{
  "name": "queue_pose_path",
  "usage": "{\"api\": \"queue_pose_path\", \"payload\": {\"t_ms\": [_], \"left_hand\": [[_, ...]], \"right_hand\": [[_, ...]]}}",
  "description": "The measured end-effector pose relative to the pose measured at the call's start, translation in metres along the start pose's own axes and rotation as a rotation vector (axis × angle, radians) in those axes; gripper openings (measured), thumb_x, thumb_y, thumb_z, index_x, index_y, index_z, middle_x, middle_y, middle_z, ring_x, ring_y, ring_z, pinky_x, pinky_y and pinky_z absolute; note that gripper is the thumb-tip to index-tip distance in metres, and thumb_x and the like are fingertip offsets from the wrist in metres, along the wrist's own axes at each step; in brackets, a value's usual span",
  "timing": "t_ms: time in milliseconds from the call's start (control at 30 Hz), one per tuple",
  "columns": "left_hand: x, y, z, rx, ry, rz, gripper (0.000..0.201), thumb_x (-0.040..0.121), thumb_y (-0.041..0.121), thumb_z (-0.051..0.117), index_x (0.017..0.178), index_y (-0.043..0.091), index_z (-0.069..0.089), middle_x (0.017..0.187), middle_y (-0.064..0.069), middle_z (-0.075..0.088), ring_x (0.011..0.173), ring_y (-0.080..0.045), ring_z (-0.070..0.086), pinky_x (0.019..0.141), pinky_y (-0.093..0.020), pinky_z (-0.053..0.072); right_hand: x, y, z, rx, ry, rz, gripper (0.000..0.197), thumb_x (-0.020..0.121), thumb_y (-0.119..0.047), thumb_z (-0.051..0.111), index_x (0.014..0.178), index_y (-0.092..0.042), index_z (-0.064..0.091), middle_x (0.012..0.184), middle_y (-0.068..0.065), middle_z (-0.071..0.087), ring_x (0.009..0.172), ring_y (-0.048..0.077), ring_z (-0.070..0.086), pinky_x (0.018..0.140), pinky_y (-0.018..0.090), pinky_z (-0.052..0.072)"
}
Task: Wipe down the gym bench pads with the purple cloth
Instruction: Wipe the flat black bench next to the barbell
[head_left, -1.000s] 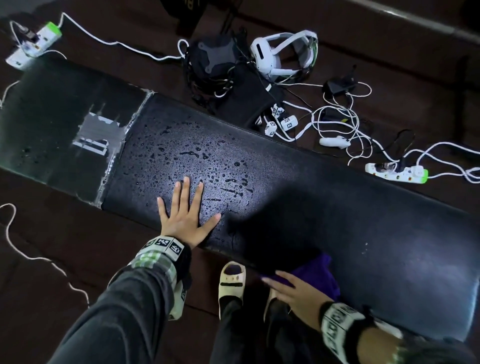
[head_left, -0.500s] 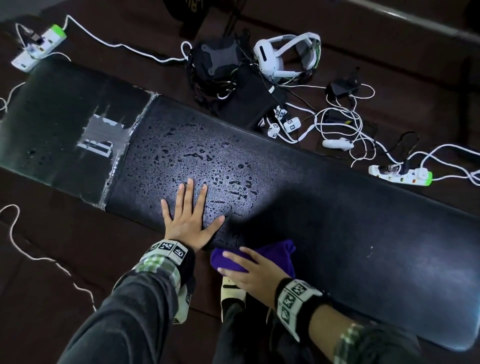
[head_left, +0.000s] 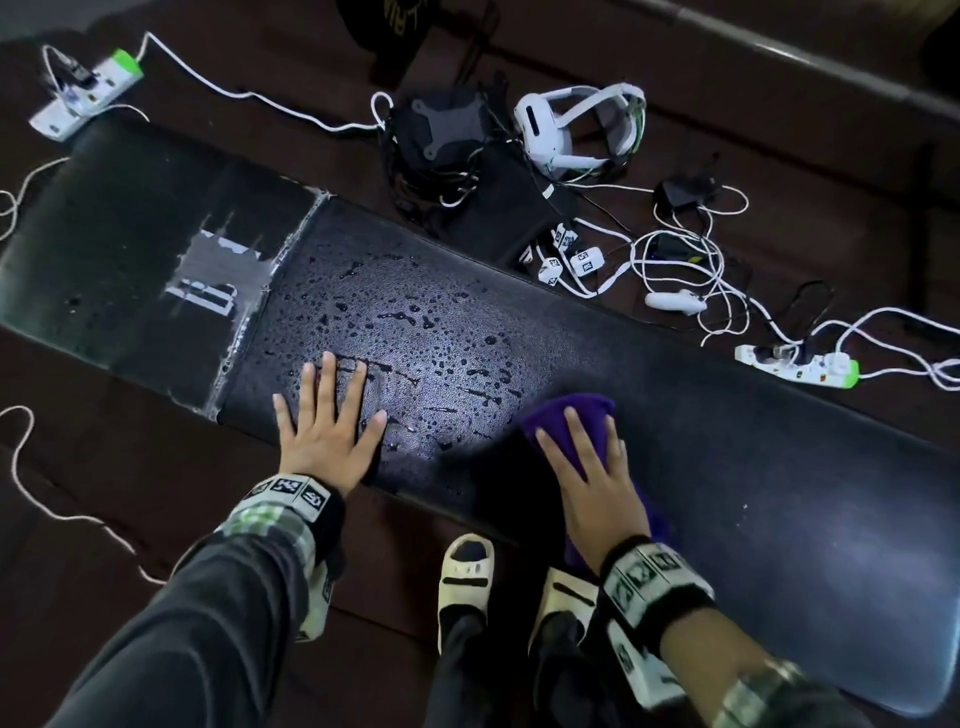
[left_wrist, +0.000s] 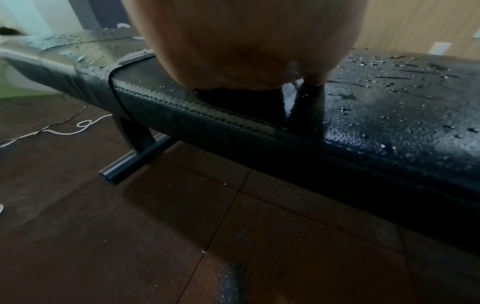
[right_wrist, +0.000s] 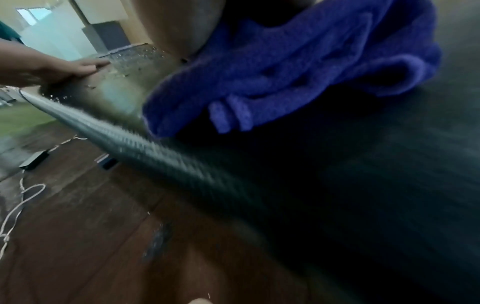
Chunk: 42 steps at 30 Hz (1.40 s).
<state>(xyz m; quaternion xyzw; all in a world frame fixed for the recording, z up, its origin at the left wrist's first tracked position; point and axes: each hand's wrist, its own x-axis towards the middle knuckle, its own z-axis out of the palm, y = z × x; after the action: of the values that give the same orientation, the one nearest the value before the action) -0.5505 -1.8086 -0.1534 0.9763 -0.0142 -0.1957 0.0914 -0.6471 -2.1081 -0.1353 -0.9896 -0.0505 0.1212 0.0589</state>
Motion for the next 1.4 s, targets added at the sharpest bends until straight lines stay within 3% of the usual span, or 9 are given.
{"api": "queue_pose_path", "payload": {"t_ms": [133,267,467,633,800,933,1133,1267,1400], "left_hand": [[0.001,0.0,0.002,-0.01,-0.028,-0.017,0.078,0.076,0.075,-0.004,0.145,0.038,-0.014,0.151,0.012,-0.03,0.142,-0.009,-0.025,0.113,-0.05,-0.016],[0.001,0.0,0.002,-0.009,-0.015,-0.002,0.079,0.079,0.075,0.0,0.147,0.034,-0.003,0.155,0.009,-0.017,0.147,-0.014,-0.01,0.114,-0.053,-0.009],[0.004,0.001,-0.003,-0.014,-0.101,-0.029,0.074,0.072,0.072,-0.008,0.138,0.043,-0.024,0.142,0.017,-0.04,0.133,-0.003,-0.036,0.112,-0.048,-0.02],[0.002,0.003,-0.006,-0.039,-0.091,-0.023,0.073,0.072,0.072,-0.007,0.138,0.045,-0.023,0.144,0.017,-0.037,0.136,-0.005,-0.034,0.11,-0.045,-0.024],[0.002,0.001,-0.001,-0.043,-0.035,-0.006,0.074,0.076,0.072,-0.002,0.143,0.042,-0.016,0.149,0.016,-0.031,0.138,-0.006,-0.03,0.107,-0.042,-0.028],[0.0,0.0,0.003,-0.047,0.044,-0.001,0.073,0.083,0.067,0.011,0.147,0.035,0.002,0.157,0.008,-0.01,0.147,-0.015,-0.007,0.113,-0.049,-0.014],[0.001,0.003,-0.001,-0.011,-0.002,-0.028,0.072,0.077,0.071,-0.002,0.143,0.043,-0.014,0.149,0.016,-0.029,0.144,-0.01,-0.023,0.105,-0.04,-0.03],[0.001,0.002,-0.001,-0.018,-0.008,-0.017,0.071,0.078,0.071,-0.003,0.142,0.045,-0.016,0.148,0.017,-0.032,0.141,-0.007,-0.028,0.1,-0.036,-0.036],[0.002,0.002,0.0,-0.02,-0.014,-0.011,0.071,0.077,0.071,-0.003,0.142,0.045,-0.017,0.148,0.018,-0.032,0.141,-0.007,-0.028,0.1,-0.035,-0.036]], "right_hand": [[0.06,-0.054,-0.01,0.002,-0.045,-0.031,0.069,0.074,-0.018,0.034,0.142,-0.029,0.031,0.152,0.005,0.025,0.13,0.052,0.029,0.102,0.06,0.034],[0.058,-0.107,0.003,-0.07,-0.078,-0.365,0.059,0.081,-0.023,0.031,0.139,-0.032,0.04,0.149,0.0,0.034,0.132,0.046,0.031,0.107,0.055,0.028],[-0.018,-0.045,0.022,-0.271,-0.05,-0.76,0.06,0.077,-0.025,0.038,0.135,-0.038,0.044,0.152,-0.009,0.024,0.137,0.034,0.023,0.11,0.043,0.023],[-0.02,0.009,0.011,-0.149,0.032,-0.461,0.077,0.073,-0.014,0.038,0.145,-0.039,0.024,0.155,-0.005,0.015,0.136,0.039,0.024,0.107,0.049,0.029],[0.048,-0.04,-0.005,-0.08,-0.035,-0.238,0.071,0.074,-0.015,0.035,0.141,-0.036,0.031,0.151,-0.002,0.029,0.133,0.047,0.026,0.103,0.057,0.034],[0.052,-0.095,0.004,-0.104,-0.041,-0.41,0.062,0.077,-0.022,0.036,0.138,-0.037,0.038,0.15,-0.004,0.033,0.133,0.044,0.023,0.107,0.052,0.023],[-0.031,-0.036,0.027,-0.331,-0.099,-0.805,0.061,0.077,-0.026,0.041,0.136,-0.036,0.042,0.152,-0.009,0.028,0.14,0.038,0.014,0.112,0.045,0.016],[-0.042,0.012,0.018,-0.238,-0.077,-0.53,0.082,0.068,-0.019,0.043,0.145,-0.04,0.023,0.156,-0.005,0.015,0.139,0.04,0.019,0.111,0.048,0.021],[0.018,-0.015,-0.003,-0.09,-0.006,-0.282,0.074,0.07,-0.013,0.036,0.142,-0.034,0.03,0.15,-0.002,0.029,0.134,0.046,0.022,0.105,0.054,0.033]]}}
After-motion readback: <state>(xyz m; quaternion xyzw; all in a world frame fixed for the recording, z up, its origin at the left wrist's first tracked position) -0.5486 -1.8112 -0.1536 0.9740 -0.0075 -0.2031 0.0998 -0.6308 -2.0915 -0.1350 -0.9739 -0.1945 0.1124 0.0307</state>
